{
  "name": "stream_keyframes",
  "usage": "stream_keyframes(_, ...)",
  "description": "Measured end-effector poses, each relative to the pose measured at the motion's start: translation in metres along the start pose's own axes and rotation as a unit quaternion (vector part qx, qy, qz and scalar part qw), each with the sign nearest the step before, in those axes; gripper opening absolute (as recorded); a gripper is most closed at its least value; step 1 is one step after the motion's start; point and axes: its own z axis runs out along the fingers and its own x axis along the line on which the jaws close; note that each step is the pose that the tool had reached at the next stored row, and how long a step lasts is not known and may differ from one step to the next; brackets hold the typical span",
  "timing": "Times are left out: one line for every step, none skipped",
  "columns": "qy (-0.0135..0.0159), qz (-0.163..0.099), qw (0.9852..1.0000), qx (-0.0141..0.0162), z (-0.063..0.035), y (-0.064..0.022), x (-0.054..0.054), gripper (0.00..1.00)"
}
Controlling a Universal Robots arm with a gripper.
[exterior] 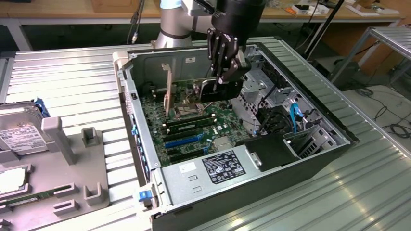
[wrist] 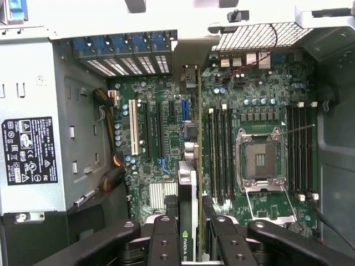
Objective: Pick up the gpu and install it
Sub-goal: 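Insert the gpu into the slot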
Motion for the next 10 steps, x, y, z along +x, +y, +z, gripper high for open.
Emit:
stream_keyframes(0.0, 0.0, 1.0, 0.0003, 0.0007, 0.0002, 0.0, 0.27)
stream_keyframes(0.0, 0.0, 1.0, 0.0006, 0.0015, 0.0005, 0.0, 0.27)
stream_keyframes(0.0, 0.0, 1.0, 0.001, 0.0025, 0.0008, 0.0, 0.27)
stream_keyframes(0.0, 0.0, 1.0, 0.0017, 0.0044, 0.0014, -0.0001, 0.27)
stream_keyframes(-0.0001, 0.0, 1.0, 0.0019, 0.0053, 0.0018, -0.0001, 0.27)
stream_keyframes(-0.0001, 0.0, 1.0, 0.0023, 0.0063, 0.002, -0.0001, 0.27)
stream_keyframes(-0.0002, 0.0, 1.0, 0.0027, 0.0071, 0.0022, -0.0002, 0.27)
stream_keyframes(-0.0005, 0.0, 1.0, 0.0033, 0.0082, 0.0027, -0.0002, 0.27)
stream_keyframes(-0.0006, 0.0, 1.0, 0.0037, 0.009, 0.0028, -0.0002, 0.27)
stream_keyframes(-0.0006, 0.0, 1.0, 0.004, 0.0104, 0.0029, -0.0002, 0.27)
